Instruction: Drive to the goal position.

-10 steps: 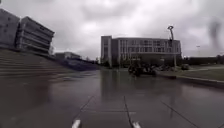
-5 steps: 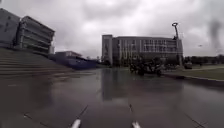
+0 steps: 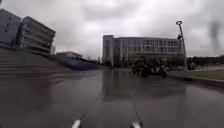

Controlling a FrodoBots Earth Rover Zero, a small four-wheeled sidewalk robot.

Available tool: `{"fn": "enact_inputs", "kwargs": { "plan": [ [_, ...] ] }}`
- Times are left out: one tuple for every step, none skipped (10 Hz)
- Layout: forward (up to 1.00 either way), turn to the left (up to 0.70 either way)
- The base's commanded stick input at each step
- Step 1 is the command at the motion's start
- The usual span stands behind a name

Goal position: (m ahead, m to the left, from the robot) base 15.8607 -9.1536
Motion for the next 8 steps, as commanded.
{"fn": "enact_inputs", "kwargs": {
  "plan": [
    [1.0,0.0],
    [1.0,0.0],
    [1.0,0.0],
    [1.0,0.0],
    [1.0,0.0],
    [1.0,0.0],
    [1.0,0.0],
    [1.0,0.0]
  ]
}}
